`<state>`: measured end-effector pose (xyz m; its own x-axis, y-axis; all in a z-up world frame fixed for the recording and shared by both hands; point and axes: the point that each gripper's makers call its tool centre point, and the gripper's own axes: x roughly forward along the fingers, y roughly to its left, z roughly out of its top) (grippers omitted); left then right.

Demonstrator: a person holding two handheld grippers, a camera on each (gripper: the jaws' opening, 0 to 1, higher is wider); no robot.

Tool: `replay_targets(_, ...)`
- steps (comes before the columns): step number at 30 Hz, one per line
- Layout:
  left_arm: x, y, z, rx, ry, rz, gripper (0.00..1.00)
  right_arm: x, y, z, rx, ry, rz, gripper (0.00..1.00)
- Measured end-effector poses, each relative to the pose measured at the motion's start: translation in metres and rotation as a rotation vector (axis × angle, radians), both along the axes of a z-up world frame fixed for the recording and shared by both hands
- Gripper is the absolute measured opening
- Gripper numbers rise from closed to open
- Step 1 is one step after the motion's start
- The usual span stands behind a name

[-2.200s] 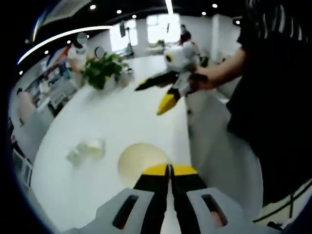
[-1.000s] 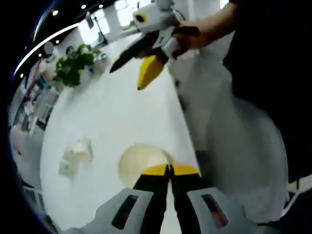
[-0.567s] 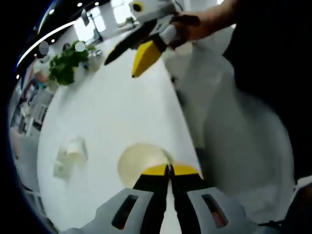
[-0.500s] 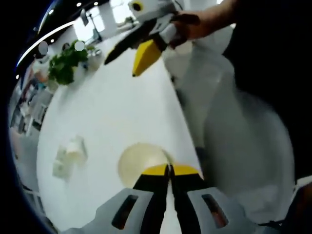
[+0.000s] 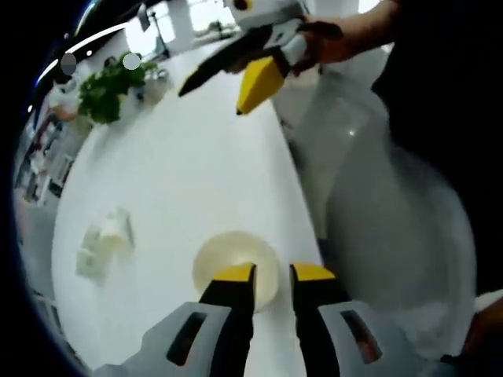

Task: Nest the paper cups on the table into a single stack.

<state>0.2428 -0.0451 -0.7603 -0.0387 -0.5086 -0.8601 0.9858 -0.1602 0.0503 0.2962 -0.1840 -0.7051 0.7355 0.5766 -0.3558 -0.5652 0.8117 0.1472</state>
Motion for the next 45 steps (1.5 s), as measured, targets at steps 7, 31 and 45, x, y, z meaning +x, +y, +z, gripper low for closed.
replay_targets(7, 0.004, 0.002, 0.004, -0.026, 0.003, 0.042, 0.22, 0.000, 0.000, -0.002, 0.001, 0.005, -0.003, 0.95)
replay_targets(31, 0.030, 0.022, 0.035, -0.245, 0.002, 0.339, 0.37, -0.001, 0.006, -0.002, 0.002, 0.023, 0.014, 0.94)
replay_targets(45, 0.052, 0.044, 0.049, -0.368, -0.034, 0.524, 0.60, -0.001, 0.014, -0.002, -0.031, 0.023, 0.042, 0.93)
